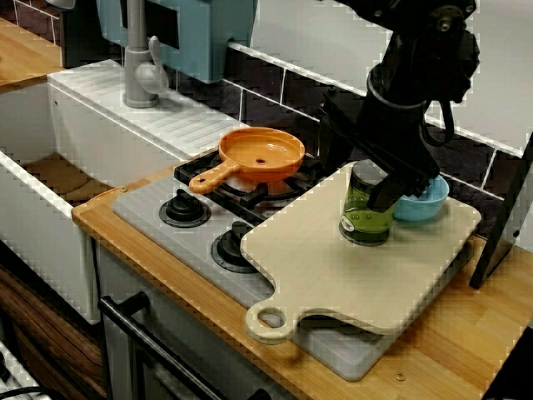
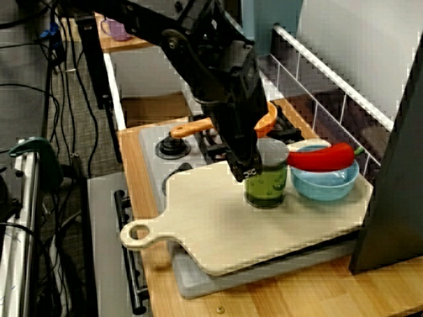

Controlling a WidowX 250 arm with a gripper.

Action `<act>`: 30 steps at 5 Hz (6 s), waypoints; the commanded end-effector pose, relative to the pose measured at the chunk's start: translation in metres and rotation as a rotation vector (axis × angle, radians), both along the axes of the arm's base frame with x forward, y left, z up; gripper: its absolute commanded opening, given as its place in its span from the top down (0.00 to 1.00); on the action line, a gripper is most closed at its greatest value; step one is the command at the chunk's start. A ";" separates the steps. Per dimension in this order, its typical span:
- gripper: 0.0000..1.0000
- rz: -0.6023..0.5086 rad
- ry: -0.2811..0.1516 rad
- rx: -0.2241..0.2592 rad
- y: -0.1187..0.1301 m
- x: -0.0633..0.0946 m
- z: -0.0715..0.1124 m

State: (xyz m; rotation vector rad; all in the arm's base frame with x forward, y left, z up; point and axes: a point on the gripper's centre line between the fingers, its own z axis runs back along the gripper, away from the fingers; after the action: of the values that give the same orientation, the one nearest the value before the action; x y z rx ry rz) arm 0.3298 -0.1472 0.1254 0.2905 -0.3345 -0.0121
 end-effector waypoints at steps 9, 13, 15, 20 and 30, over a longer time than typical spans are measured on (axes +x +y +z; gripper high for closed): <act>0.00 -0.091 -0.063 -0.010 -0.026 0.011 0.042; 0.00 -0.039 -0.058 0.124 -0.041 0.014 0.007; 0.00 0.001 -0.060 0.153 -0.026 0.018 0.005; 0.00 0.080 -0.071 0.148 0.022 0.003 0.026; 0.00 -0.218 0.094 -0.157 0.025 -0.033 0.063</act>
State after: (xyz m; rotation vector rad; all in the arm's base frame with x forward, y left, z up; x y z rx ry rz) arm 0.2989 -0.1278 0.1749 0.0982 -0.2322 -0.2246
